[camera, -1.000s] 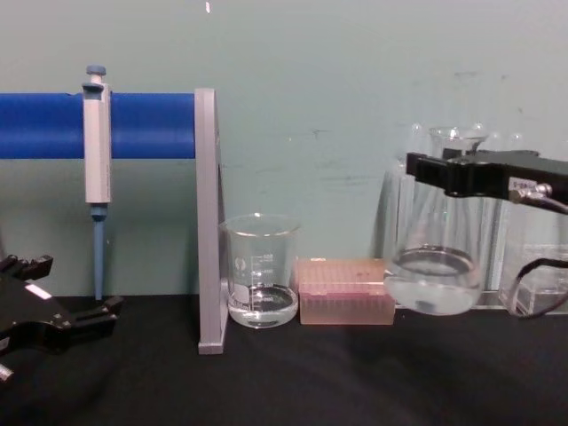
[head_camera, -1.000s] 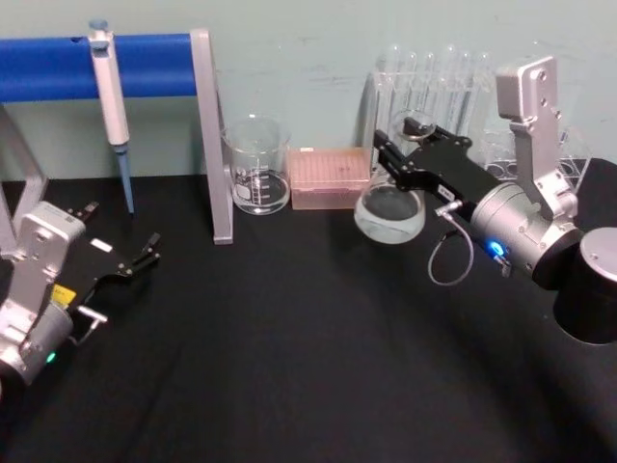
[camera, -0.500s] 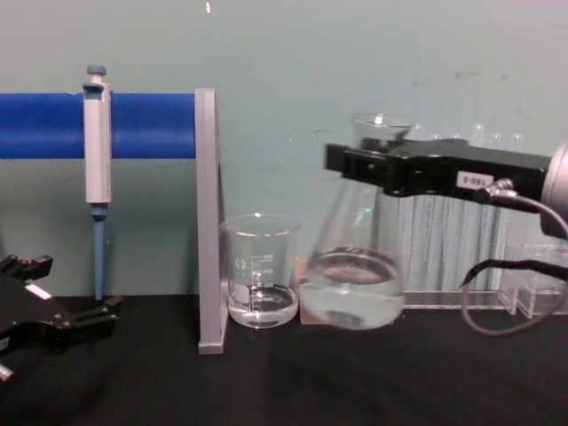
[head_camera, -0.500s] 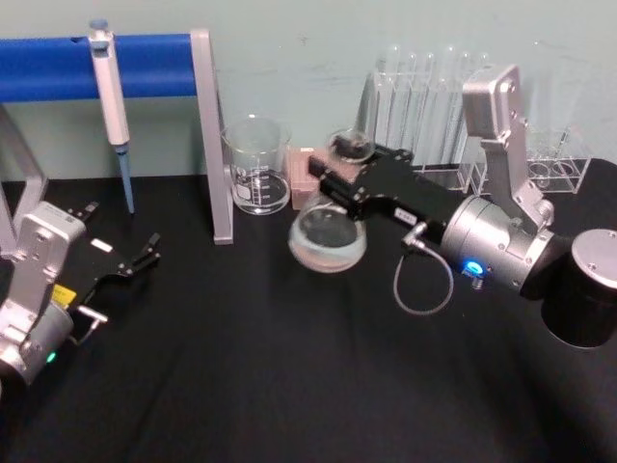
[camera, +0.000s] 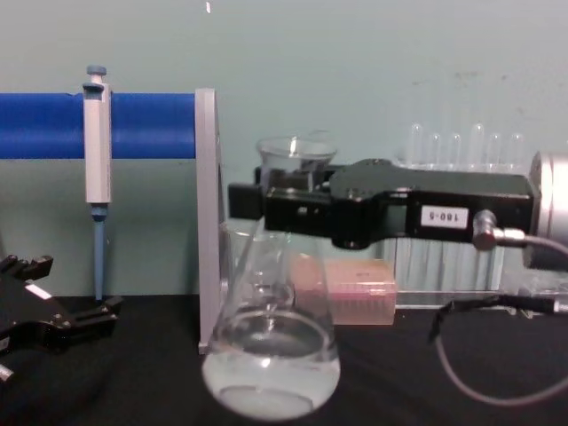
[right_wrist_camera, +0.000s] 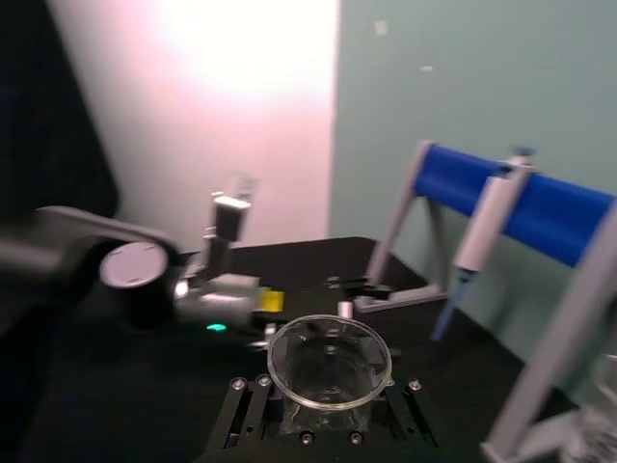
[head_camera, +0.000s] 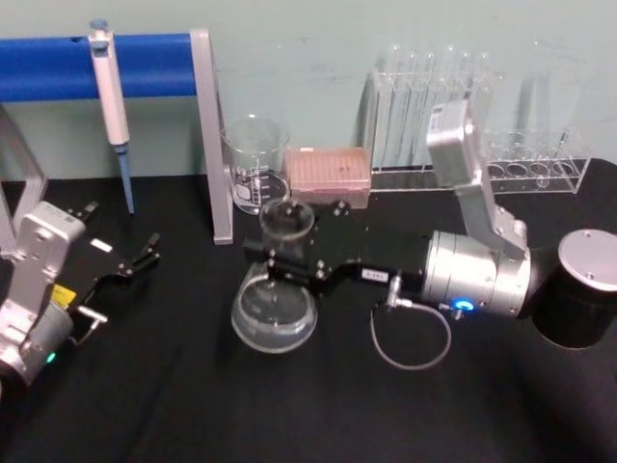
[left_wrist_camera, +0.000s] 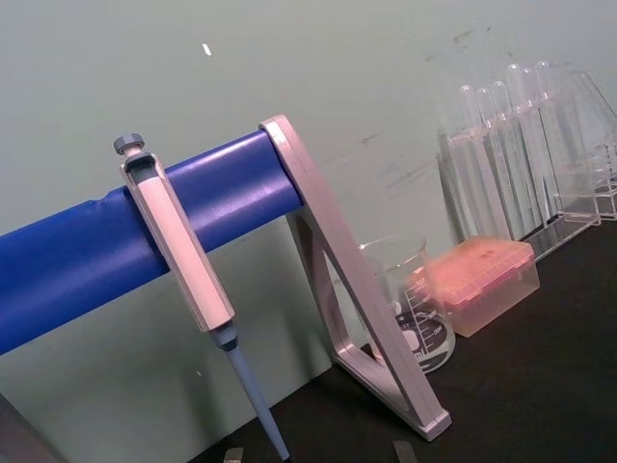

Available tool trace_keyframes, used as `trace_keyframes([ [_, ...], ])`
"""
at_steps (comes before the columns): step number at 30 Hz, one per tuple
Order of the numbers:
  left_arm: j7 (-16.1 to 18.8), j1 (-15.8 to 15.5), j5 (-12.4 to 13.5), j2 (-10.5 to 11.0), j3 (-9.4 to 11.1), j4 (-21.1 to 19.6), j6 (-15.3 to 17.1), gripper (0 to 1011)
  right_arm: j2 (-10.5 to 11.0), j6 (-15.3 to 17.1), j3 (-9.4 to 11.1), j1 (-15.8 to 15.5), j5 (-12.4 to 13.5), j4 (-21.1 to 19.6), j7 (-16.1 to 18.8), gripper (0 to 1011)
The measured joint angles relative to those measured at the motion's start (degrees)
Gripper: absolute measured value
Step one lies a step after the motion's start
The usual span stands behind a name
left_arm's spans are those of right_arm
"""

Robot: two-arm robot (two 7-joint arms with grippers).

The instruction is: Grasp the erlenmeyer flask with one hand, shake it three times, then place it back.

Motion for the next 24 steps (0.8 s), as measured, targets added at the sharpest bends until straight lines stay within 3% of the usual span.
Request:
trace_keyframes([
  [7, 0.0, 0.0, 0.0, 0.0, 0.0, 0.0, 0.0, 1001, 1.3, -0.7, -3.0, 1.6, 1.0, 0.4, 5.2, 453],
  [13, 0.0, 0.0, 0.0, 0.0, 0.0, 0.0, 0.0, 1001, 1.8, -1.1, -4.1, 2.3, 1.7, 0.8, 6.2, 453],
  [19, 0.0, 0.0, 0.0, 0.0, 0.0, 0.0, 0.0, 1001, 1.9, -1.4, -4.1, 2.4, 2.2, 1.2, 4.5, 453],
  [24, 0.0, 0.0, 0.0, 0.0, 0.0, 0.0, 0.0, 1001, 1.5, -1.6, -2.8, 2.3, 2.5, 1.8, -0.5, 453],
])
